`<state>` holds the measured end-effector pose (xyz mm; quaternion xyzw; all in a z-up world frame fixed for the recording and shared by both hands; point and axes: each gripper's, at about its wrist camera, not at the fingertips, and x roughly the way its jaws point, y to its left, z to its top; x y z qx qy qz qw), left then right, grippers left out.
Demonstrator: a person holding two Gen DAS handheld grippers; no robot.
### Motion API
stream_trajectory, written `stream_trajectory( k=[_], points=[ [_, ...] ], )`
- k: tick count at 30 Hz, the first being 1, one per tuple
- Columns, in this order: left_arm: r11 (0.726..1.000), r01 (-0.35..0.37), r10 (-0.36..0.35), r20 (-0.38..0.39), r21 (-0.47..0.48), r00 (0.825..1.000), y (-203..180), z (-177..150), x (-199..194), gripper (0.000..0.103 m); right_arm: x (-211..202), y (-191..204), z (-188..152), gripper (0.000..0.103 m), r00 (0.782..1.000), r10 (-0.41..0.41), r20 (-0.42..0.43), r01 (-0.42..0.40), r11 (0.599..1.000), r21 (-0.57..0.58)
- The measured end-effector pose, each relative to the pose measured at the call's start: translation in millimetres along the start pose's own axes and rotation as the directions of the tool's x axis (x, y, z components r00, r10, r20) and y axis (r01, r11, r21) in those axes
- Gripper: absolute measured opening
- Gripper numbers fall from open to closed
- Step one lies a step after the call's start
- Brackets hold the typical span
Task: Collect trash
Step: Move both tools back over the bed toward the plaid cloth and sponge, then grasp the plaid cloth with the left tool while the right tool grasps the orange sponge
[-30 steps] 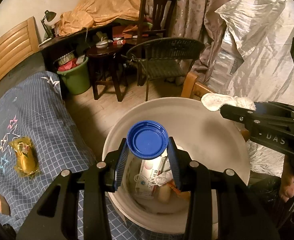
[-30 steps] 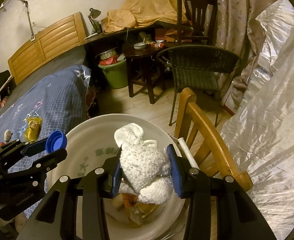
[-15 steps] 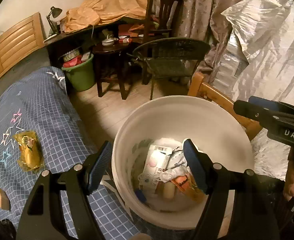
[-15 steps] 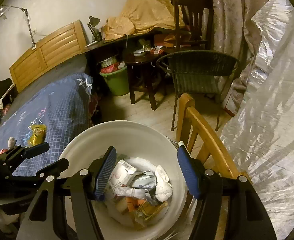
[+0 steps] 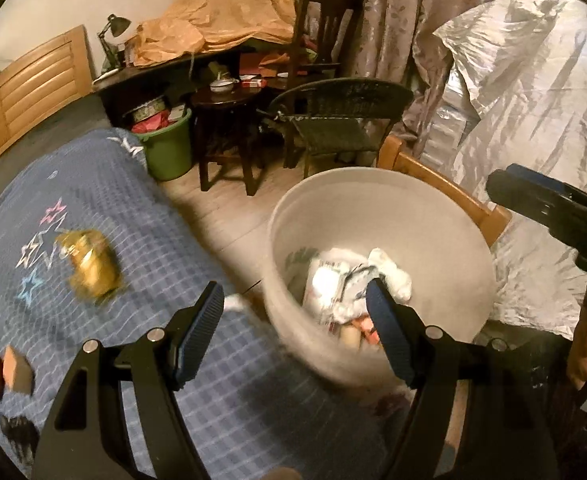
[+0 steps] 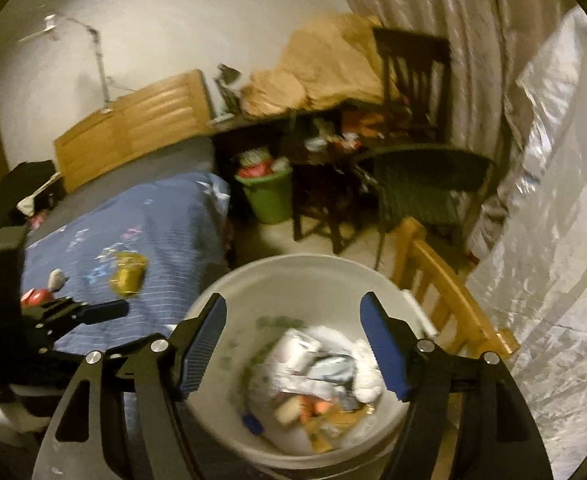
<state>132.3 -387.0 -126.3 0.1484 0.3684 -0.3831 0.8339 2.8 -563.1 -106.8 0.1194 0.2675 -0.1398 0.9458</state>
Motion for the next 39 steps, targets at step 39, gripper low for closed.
stream_trajectory(
  k=[39],
  points=[
    [0.880, -0.246, 0.202, -0.149, -0.406, 0.968, 282.0, -177.6, -74.4, 0.043, 22.4, 262.0, -100.7, 0.085, 0.917, 0.306, -0.256, -0.362, 0.909, -0.207]
  ],
)
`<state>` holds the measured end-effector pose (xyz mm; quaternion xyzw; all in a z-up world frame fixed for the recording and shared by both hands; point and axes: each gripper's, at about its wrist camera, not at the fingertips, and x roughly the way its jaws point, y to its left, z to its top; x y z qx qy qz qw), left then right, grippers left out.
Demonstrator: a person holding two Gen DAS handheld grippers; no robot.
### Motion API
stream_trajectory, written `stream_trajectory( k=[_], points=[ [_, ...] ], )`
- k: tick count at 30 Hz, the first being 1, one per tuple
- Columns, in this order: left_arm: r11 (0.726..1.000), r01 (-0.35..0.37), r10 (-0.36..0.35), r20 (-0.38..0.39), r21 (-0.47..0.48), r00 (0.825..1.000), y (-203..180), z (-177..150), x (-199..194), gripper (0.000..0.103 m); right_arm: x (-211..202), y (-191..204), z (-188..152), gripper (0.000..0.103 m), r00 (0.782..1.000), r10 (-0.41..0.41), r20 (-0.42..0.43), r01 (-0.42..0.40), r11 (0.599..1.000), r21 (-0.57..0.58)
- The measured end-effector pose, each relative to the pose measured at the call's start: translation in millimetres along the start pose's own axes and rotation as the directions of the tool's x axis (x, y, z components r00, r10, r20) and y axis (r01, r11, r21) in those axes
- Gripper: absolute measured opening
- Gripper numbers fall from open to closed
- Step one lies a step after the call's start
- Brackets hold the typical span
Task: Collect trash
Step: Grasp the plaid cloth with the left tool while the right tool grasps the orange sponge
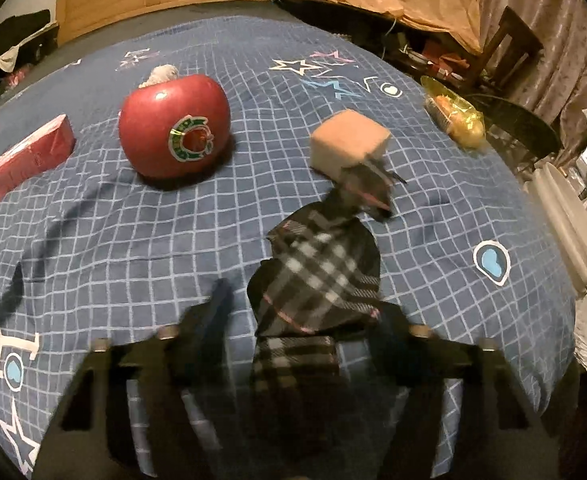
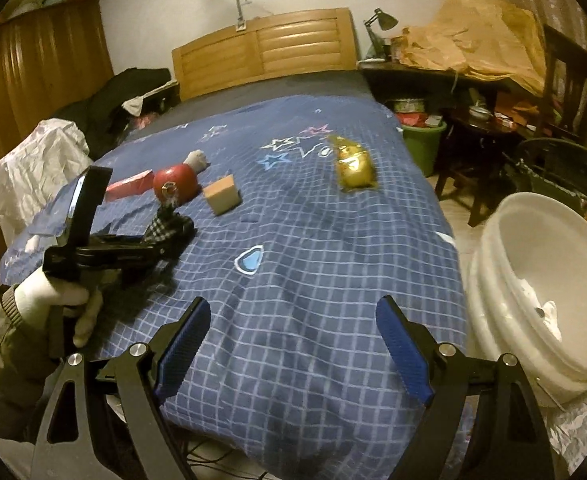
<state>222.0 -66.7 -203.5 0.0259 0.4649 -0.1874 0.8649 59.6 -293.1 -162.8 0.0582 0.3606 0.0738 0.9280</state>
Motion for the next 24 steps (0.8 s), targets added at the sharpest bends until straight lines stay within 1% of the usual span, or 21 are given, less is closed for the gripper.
stream_trajectory(
  k=[2, 3, 5, 8, 11, 13, 16, 18, 20, 22, 24],
  points=[
    [1.000, -0.016, 0.016, 0.009, 0.002, 1.000, 2.9, -0.6, -2.4, 0.028, 10.8, 6.6, 4.6, 0.085, 1.000, 0.010, -0.009, -0.010, 1.000, -0.019],
    [1.000, -0.011, 0.011, 0.012, -0.005, 1.000, 6.7, -1.3, -4.4, 0.026, 17.4, 11.0, 7.5, 0.085, 1.000, 0.017, -0.012, -0.018, 0.999, -0.033],
    [1.000, -0.009, 0.010, 0.021, -0.021, 1.000, 15.4, -4.2, -8.7, 0.026, 29.1, 19.5, 12.9, 0.085, 0.999, 0.031, -0.015, -0.031, 0.997, -0.064],
    [0.999, -0.017, 0.018, 0.029, -0.041, 0.999, 29.2, -8.9, -15.4, 0.026, 58.3, 36.6, 28.6, 0.085, 0.998, 0.055, -0.023, -0.057, 0.991, -0.120],
    [0.997, -0.049, 0.051, 0.042, -0.051, 0.998, 44.4, -13.2, -26.9, 0.026, 87.2, 52.4, 48.3, 0.085, 0.996, 0.080, -0.032, -0.084, 0.984, -0.159],
    [0.994, -0.087, 0.090, 0.050, -0.063, 0.995, 58.2, -16.1, -35.4, 0.026, 112.3, 66.0, 65.7, 0.085, 0.994, 0.102, -0.048, -0.110, 0.976, -0.187],
    [0.988, -0.117, 0.122, 0.044, -0.100, 0.992, 79.1, -19.6, -39.3, 0.026, 146.2, 87.1, 87.1, 0.085, 0.992, 0.109, -0.065, -0.121, 0.968, -0.219],
    [0.984, -0.131, 0.136, 0.034, -0.118, 0.990, 89.5, -21.6, -37.4, 0.026, 172.9, 99.1, 101.0, 0.085, 0.993, 0.093, -0.080, -0.109, 0.964, -0.242],
    [0.984, -0.131, 0.135, 0.024, -0.124, 0.991, 94.3, -22.4, -33.7, 0.027, 194.2, 107.3, 109.8, 0.084, 0.993, 0.071, -0.090, -0.092, 0.964, -0.249],
    [0.985, -0.125, 0.128, 0.019, -0.122, 0.992, 97.2, -20.4, -31.7, 0.029, 212.1, 113.0, 116.5, 0.084, 0.994, 0.048, -0.103, -0.073, 0.963, -0.258],
    [0.986, -0.118, 0.120, 0.015, -0.116, 0.993, 95.3, -15.8, -27.6, 0.040, 228.7, 120.0, 120.5, 0.082, 0.994, 0.011, -0.112, -0.042, 0.959, -0.279]
  ],
)
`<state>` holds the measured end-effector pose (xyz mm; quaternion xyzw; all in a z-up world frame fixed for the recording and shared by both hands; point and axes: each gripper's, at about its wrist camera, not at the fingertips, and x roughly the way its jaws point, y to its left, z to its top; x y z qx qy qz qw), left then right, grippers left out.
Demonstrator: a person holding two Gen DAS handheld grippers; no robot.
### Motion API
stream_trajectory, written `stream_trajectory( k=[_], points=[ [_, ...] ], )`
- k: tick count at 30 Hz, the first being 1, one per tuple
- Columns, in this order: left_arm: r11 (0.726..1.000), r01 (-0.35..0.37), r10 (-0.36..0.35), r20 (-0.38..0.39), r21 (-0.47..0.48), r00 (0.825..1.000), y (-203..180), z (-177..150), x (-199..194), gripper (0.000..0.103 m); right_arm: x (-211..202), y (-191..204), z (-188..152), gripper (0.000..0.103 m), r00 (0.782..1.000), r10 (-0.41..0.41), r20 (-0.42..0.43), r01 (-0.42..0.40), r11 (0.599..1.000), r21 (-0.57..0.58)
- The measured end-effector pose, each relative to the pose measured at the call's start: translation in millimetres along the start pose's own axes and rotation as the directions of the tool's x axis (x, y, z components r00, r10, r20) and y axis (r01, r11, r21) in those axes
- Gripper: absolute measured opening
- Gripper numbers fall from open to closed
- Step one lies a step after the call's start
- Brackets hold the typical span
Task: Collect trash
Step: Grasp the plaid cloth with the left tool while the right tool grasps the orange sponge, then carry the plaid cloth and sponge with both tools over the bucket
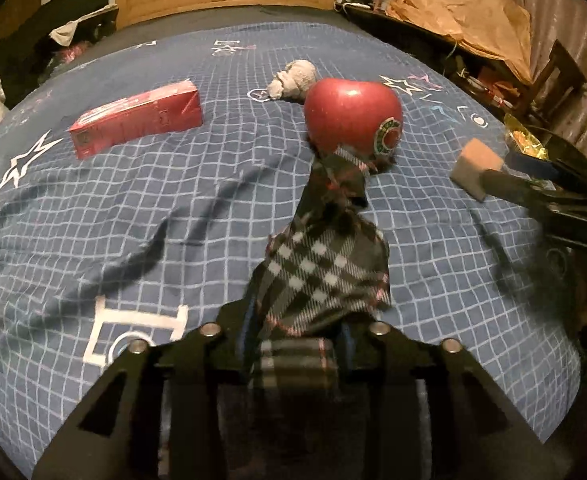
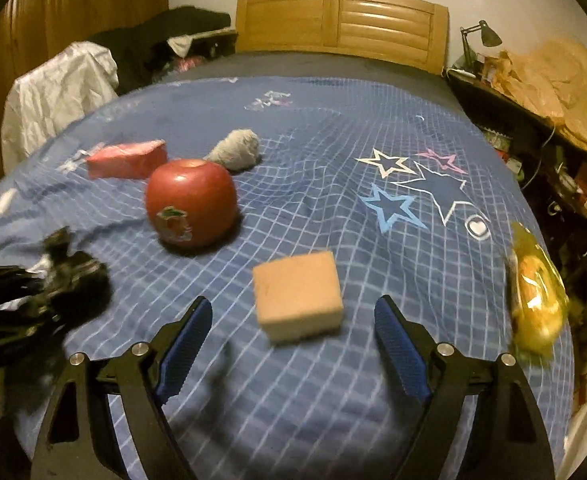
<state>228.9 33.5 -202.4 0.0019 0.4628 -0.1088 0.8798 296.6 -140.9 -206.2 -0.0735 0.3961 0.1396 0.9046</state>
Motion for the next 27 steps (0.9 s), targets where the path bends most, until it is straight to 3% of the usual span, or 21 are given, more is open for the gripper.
stream_trajectory(
  k=[3, 7, 9, 11, 17, 22, 27],
  points=[
    [1.000, 0.005, -0.005, -0.002, -0.001, 1.000, -3.8, 7.7, 6.1, 0.054, 18.1, 1.8, 4.5, 0.076, 0.999, -0.027, -0.028, 0.028, 1.000, 0.005],
    [1.000, -0.004, 0.004, -0.007, 0.000, 1.000, -8.2, 12.0, 14.8, 0.053, 33.7, -0.7, -1.1, 0.048, 0.995, -0.076, -0.059, 0.077, 0.997, 0.010],
    [1.000, -0.020, 0.020, 0.004, 0.009, 1.000, -7.8, 8.1, 11.3, 0.036, 31.3, 0.9, -4.2, 0.045, 0.995, -0.088, -0.049, 0.088, 0.996, 0.003],
    [1.000, -0.030, 0.030, 0.017, 0.005, 0.999, -9.6, 7.2, 10.0, 0.027, 26.0, 4.1, -5.2, 0.043, 0.994, -0.104, -0.023, 0.104, 0.995, -0.001],
    [0.998, -0.052, 0.056, 0.119, -0.036, 0.991, -7.6, 0.1, -24.5, 0.026, -20.6, 10.0, -13.0, 0.042, 0.990, -0.111, 0.089, 0.105, 0.992, 0.070],
    [0.997, -0.061, 0.072, 0.280, -0.049, 0.957, -18.2, -4.4, -83.8, 0.026, -82.6, 22.4, -30.1, 0.042, 0.968, -0.139, 0.210, 0.117, 0.987, 0.113],
    [0.997, -0.076, 0.081, 0.442, -0.029, 0.893, -46.4, -12.1, -136.6, 0.026, -148.0, 33.3, -52.2, 0.042, 0.928, -0.167, 0.334, 0.117, 0.979, 0.164]
  ],
)
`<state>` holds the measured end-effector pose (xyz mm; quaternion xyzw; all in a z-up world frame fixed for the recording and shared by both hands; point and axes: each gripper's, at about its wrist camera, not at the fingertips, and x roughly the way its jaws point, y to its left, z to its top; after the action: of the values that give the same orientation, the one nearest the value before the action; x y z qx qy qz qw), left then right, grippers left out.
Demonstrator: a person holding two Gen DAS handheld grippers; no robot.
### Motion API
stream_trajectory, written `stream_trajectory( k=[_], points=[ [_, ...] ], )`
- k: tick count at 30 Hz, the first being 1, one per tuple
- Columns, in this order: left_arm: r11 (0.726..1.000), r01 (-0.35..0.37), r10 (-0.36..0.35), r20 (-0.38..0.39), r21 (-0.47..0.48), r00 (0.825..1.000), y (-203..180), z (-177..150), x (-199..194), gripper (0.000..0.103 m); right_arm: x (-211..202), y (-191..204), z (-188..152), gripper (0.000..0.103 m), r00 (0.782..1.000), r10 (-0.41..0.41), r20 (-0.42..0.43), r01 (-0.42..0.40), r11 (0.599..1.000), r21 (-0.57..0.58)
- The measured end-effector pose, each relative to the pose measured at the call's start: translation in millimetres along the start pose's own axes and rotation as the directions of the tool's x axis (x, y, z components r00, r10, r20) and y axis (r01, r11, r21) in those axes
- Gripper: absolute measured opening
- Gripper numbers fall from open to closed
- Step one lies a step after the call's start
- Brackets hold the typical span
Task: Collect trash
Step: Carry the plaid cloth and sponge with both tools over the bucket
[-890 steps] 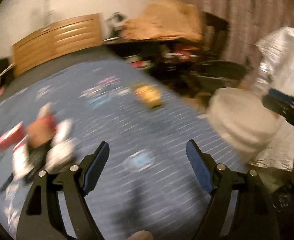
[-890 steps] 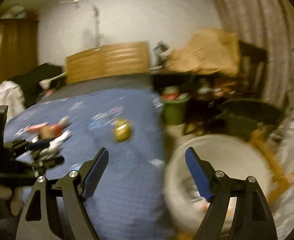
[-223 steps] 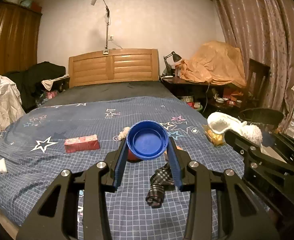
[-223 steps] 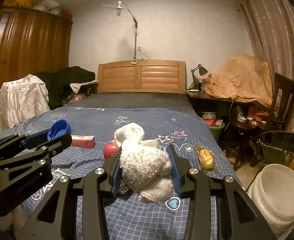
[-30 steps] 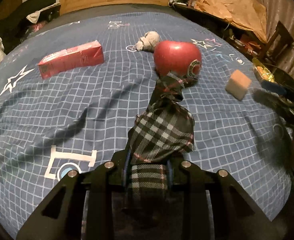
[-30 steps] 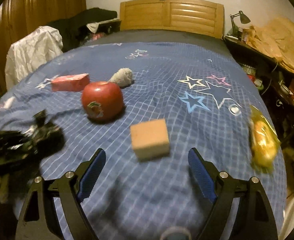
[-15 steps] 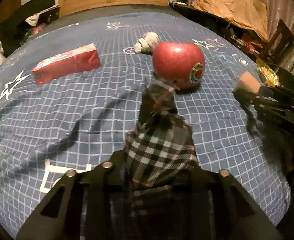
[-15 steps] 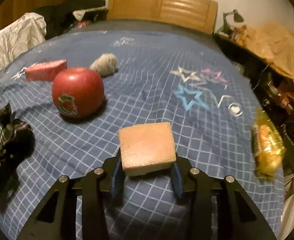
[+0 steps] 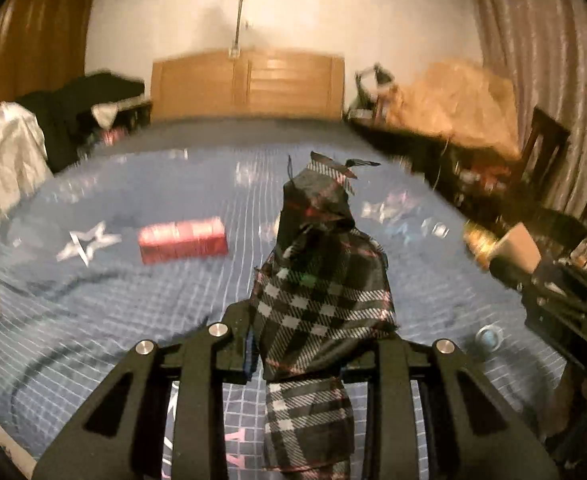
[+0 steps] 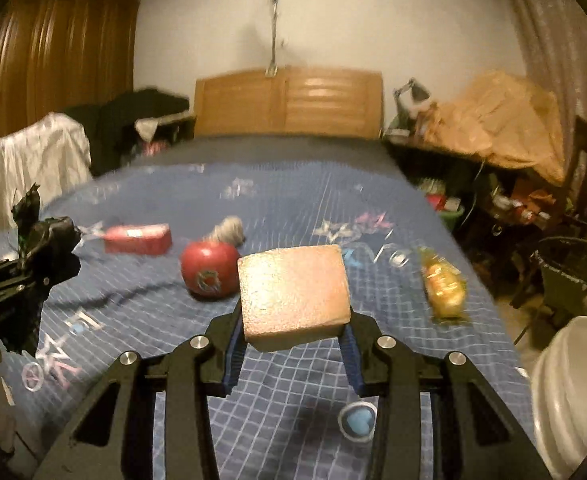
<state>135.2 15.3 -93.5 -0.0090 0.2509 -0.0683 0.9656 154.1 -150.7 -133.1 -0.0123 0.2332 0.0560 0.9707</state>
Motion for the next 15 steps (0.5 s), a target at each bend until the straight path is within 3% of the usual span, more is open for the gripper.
stream_trajectory(
  k=[3, 8, 15],
  points=[
    [1.000, -0.008, 0.006, 0.096, 0.022, 0.995, -15.2, 2.8, -24.4, 0.026, -38.0, 0.5, -0.3, 0.042, 0.997, -0.002, 0.073, 0.000, 1.000, 0.024],
    [1.000, -0.010, 0.007, 0.181, 0.017, 0.983, -29.7, 0.5, -46.6, 0.027, -90.1, 3.7, -4.0, 0.042, 0.981, -0.033, 0.194, 0.028, 0.999, 0.030],
    [0.999, -0.012, 0.002, 0.247, 0.039, 0.969, -45.5, -3.7, -67.5, 0.028, -124.1, 9.7, -15.6, 0.042, 0.972, -0.042, 0.230, 0.038, 0.999, 0.025]
  ],
)
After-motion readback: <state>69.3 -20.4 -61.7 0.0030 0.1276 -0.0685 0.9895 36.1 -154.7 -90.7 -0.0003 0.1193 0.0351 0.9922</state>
